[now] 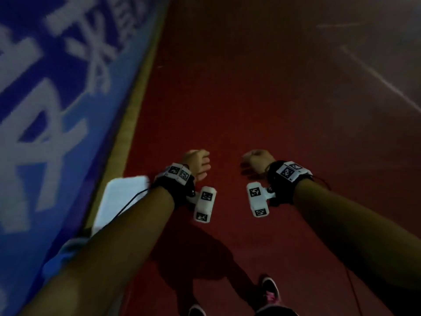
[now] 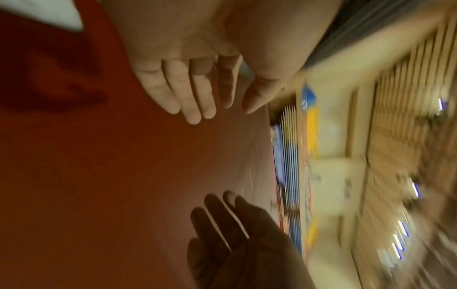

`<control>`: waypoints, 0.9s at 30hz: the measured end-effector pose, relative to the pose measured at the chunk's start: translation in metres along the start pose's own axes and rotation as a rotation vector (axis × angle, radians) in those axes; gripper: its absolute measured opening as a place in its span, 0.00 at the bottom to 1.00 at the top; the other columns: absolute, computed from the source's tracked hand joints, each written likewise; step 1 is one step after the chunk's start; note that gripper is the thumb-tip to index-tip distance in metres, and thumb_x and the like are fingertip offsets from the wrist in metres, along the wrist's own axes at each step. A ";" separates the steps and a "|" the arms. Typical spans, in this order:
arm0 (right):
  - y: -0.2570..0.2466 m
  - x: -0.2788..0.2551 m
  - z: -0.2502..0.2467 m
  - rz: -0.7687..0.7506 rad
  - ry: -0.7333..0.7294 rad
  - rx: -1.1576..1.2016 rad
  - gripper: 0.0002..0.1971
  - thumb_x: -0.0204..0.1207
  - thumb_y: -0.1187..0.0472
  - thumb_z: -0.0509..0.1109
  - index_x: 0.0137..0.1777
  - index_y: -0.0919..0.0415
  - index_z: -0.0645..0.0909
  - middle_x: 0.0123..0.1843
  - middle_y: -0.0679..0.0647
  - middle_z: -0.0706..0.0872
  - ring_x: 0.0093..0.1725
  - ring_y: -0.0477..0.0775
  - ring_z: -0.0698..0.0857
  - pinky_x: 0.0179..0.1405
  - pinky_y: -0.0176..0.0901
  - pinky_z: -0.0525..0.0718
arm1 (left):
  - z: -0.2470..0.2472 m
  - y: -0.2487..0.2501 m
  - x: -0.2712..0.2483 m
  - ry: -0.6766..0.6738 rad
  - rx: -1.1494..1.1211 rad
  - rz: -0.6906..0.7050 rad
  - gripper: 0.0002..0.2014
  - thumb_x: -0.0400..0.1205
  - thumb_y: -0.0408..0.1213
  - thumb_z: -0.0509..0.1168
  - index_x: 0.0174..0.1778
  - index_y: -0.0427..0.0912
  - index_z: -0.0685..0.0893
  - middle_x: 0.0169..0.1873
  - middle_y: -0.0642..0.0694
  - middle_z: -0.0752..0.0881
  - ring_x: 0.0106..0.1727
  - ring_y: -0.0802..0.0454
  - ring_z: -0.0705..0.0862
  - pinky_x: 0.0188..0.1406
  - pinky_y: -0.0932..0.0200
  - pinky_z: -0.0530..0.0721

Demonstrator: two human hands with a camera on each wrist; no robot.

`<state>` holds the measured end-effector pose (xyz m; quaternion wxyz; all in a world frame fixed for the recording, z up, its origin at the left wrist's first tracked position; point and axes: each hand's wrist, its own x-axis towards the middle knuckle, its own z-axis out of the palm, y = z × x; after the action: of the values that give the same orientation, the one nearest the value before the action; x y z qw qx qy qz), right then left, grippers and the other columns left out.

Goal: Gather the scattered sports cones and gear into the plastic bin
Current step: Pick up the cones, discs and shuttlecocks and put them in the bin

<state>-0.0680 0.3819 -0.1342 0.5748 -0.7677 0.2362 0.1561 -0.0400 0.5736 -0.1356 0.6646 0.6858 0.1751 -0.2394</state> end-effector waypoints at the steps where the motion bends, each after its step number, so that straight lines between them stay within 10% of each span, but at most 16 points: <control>1: 0.019 -0.002 -0.045 0.022 0.073 0.065 0.06 0.83 0.66 0.63 0.52 0.64 0.82 0.51 0.65 0.88 0.42 0.62 0.89 0.35 0.48 0.87 | 0.051 0.003 0.001 -0.072 0.059 0.009 0.04 0.85 0.39 0.62 0.51 0.46 0.81 0.48 0.47 0.85 0.50 0.48 0.85 0.50 0.52 0.81; 9: 0.188 -0.074 -0.363 0.120 0.471 0.340 0.08 0.83 0.63 0.64 0.43 0.61 0.80 0.45 0.61 0.86 0.41 0.61 0.87 0.37 0.48 0.84 | 0.456 -0.020 -0.032 -0.505 0.318 0.063 0.02 0.82 0.40 0.65 0.48 0.49 0.81 0.51 0.47 0.87 0.50 0.49 0.87 0.46 0.54 0.80; 17: 0.293 -0.128 -0.598 0.099 1.022 0.710 0.09 0.80 0.67 0.62 0.38 0.60 0.77 0.37 0.59 0.83 0.32 0.56 0.82 0.31 0.41 0.76 | 0.714 -0.031 -0.073 -0.719 0.411 0.085 0.02 0.82 0.37 0.65 0.46 0.47 0.82 0.43 0.47 0.85 0.42 0.50 0.85 0.42 0.55 0.78; 27: 0.375 -0.059 -0.840 0.145 1.184 0.950 0.05 0.81 0.65 0.64 0.45 0.60 0.80 0.35 0.56 0.81 0.28 0.53 0.76 0.29 0.40 0.69 | 1.023 -0.029 0.003 -0.868 0.558 0.101 0.04 0.82 0.36 0.64 0.50 0.43 0.82 0.41 0.47 0.85 0.40 0.51 0.84 0.34 0.58 0.78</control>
<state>-0.3474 -0.4961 -0.1638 0.6092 -0.3761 0.5967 -0.3626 -0.1513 -0.4431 -0.1633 0.4784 0.6821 -0.2205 -0.5072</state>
